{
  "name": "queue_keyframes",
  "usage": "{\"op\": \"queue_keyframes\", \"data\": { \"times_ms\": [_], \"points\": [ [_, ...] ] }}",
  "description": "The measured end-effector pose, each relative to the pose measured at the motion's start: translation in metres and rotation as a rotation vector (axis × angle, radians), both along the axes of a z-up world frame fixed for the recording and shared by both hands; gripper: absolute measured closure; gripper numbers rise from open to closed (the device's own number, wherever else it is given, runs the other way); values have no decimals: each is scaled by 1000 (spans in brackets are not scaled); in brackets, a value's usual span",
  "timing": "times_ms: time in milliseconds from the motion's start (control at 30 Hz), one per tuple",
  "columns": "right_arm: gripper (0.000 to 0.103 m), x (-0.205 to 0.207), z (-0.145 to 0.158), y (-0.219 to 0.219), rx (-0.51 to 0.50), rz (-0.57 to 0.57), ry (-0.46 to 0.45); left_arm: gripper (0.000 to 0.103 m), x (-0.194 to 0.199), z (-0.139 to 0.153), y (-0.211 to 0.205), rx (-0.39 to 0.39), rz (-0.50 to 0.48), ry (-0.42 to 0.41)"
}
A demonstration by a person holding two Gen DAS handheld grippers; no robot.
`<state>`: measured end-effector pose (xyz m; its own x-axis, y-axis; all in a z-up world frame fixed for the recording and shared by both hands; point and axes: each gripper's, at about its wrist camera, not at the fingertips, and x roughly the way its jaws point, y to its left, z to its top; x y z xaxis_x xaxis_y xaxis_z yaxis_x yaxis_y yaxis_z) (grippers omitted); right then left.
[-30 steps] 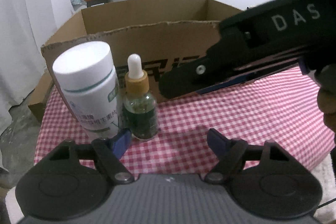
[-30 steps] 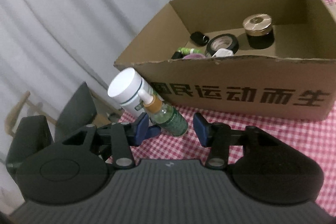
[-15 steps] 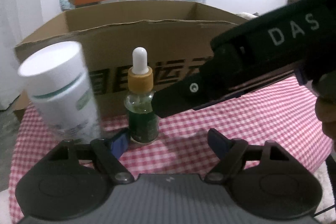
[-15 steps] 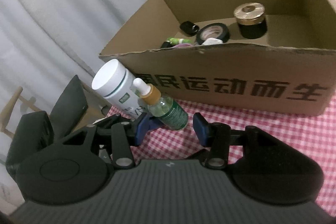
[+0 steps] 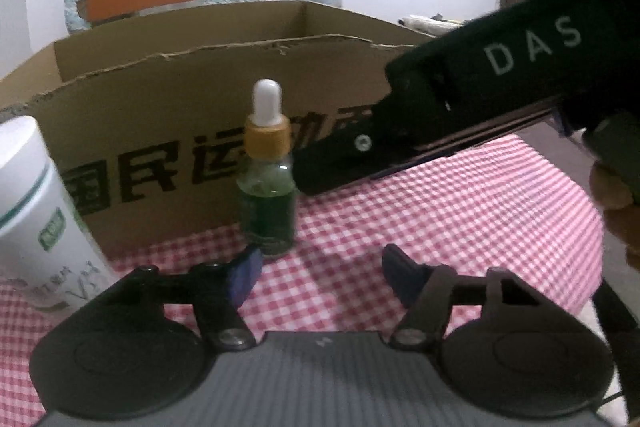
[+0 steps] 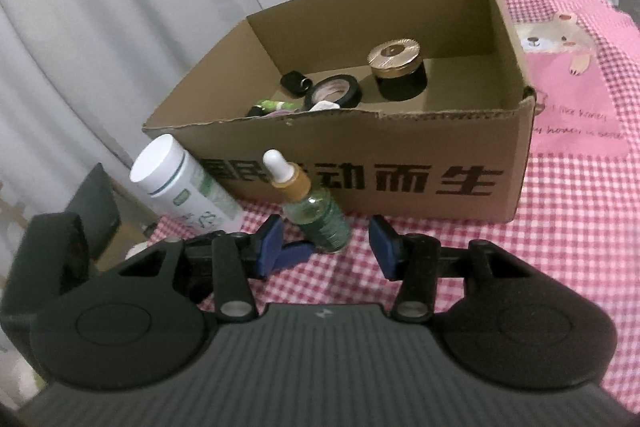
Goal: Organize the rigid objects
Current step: 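Close the right tool around the green dropper bottle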
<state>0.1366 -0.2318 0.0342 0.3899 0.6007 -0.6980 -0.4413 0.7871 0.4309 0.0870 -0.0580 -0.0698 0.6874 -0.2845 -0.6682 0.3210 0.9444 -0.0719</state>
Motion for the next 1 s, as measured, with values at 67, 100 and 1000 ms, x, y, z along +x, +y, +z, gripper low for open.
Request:
{"op": "queue_keyframes", "data": {
  "times_ms": [67, 100, 1000],
  "points": [
    [56, 3, -1, 4, -5, 6, -7, 40, 4, 0, 3, 20, 19, -7],
    [56, 3, 0, 6, -7, 12, -13, 40, 5, 0, 5, 25, 29, -10],
    [70, -5, -2, 0, -44, -7, -12, 67, 12, 4, -9, 2, -13, 0]
  ]
}}
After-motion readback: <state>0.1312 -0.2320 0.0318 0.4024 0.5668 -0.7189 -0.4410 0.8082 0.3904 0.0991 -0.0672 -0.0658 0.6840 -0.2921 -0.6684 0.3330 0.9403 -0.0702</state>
